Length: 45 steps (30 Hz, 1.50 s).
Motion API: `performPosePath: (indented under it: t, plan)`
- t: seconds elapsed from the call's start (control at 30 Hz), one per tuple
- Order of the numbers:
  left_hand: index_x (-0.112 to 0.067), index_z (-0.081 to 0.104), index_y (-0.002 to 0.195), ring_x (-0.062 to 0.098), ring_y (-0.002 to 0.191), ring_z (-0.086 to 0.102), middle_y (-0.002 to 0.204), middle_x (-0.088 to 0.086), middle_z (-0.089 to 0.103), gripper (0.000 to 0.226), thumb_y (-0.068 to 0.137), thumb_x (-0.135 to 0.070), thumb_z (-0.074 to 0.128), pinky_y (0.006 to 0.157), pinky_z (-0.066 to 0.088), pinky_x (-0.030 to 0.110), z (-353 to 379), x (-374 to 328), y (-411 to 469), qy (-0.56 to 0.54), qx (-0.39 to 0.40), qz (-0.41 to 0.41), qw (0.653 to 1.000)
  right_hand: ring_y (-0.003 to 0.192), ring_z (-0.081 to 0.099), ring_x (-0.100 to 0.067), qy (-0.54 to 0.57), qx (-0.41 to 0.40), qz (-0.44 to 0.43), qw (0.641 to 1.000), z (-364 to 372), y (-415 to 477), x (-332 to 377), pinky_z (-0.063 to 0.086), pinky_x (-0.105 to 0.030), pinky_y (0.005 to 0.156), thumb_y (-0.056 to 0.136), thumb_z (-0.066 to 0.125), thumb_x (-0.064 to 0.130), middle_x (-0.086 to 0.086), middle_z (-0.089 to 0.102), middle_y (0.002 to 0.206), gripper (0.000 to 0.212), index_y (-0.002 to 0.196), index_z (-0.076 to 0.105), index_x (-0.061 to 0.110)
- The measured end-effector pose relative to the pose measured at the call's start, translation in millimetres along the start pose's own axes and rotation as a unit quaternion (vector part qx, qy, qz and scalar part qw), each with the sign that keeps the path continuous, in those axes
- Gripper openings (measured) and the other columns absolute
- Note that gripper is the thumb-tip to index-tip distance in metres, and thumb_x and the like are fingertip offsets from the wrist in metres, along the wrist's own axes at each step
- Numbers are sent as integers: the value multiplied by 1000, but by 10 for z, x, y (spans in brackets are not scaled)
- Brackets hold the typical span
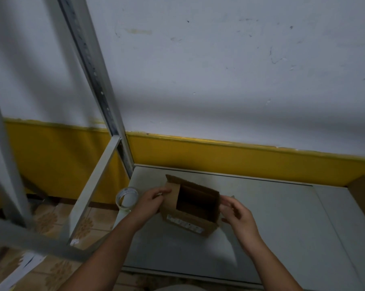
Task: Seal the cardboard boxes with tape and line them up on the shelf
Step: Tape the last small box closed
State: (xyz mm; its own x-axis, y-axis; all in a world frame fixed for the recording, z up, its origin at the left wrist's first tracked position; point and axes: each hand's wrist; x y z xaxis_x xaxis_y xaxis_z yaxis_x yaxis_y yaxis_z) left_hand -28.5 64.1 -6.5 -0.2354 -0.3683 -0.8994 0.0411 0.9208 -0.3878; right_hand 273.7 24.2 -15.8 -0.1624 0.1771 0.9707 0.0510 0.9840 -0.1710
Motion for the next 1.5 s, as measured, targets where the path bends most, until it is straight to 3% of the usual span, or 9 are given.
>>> performPosePath:
  t: [0.13,0.37,0.53,0.63,0.87,1.07,1.17,1.33,1.5]
  plan:
    - [-32,72,126,14,88,66,118,1,68,45,107,-6,41,70,54,25,4,-21,25,2,13,-15,1000,108,66,-6,-85,-2,-41,996,102,33,-24,58,-34,89,86,83,29,13,69,120,39,122,70,32]
    - [-26,75,126,14,119,56,142,-8,52,38,108,-9,46,97,55,37,-9,-47,11,-3,20,-25,999,103,59,-8,-172,-15,-76,982,166,156,-131,51,-30,98,91,77,12,7,59,115,41,119,68,41]
    - [-15,76,119,9,102,62,122,-4,67,23,105,-26,62,73,53,29,-18,-117,-34,-64,12,-65,996,96,63,-17,-146,-21,-38,988,205,236,-60,56,-36,92,80,79,-6,6,62,118,53,106,72,40]
    - [-21,75,114,15,104,65,118,-3,69,15,104,-19,63,71,55,33,-74,-54,15,9,-26,-40,999,87,63,-13,-106,-32,9,994,213,279,3,55,-21,69,76,82,-7,-3,62,122,52,108,66,31]
    - [-56,42,145,21,81,67,121,9,55,71,101,-5,63,58,53,25,-134,39,32,38,37,33,998,89,60,-13,-108,33,-35,993,134,320,131,57,-22,67,82,79,-9,27,47,131,93,148,37,42]
    - [-30,71,117,27,108,67,126,-2,60,34,102,-2,61,80,57,37,-121,177,66,62,22,69,995,105,66,-21,-138,14,-78,987,108,413,-78,59,-27,82,85,76,-8,11,62,128,44,108,73,29]
    - [-27,76,110,23,110,69,127,-6,66,29,103,-3,61,87,61,41,-100,211,61,59,9,70,996,122,59,3,-142,50,-67,986,33,420,-196,50,-37,108,97,68,6,12,59,139,24,108,78,26]
    - [-33,76,111,22,103,68,123,-11,66,29,108,-14,55,73,62,49,-77,176,82,49,11,29,998,141,36,12,-78,153,-4,985,-72,278,-166,35,-28,119,85,67,71,30,36,157,57,133,67,40]
    - [-33,73,124,0,120,54,130,-22,60,34,111,-46,44,94,55,39,-126,123,-7,16,40,13,999,135,44,7,-116,82,-57,988,35,255,-225,46,-12,99,88,78,36,27,40,153,43,129,66,34]
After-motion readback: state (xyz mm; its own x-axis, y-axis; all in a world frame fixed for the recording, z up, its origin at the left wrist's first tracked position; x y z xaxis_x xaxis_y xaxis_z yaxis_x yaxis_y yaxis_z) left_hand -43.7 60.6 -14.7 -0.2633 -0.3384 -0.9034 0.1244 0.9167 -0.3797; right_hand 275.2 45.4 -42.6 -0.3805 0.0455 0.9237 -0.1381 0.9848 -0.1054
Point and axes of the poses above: each hand's wrist, its own y-axis towards the middle knuckle, its own z-axis out of the palm, x = y × z
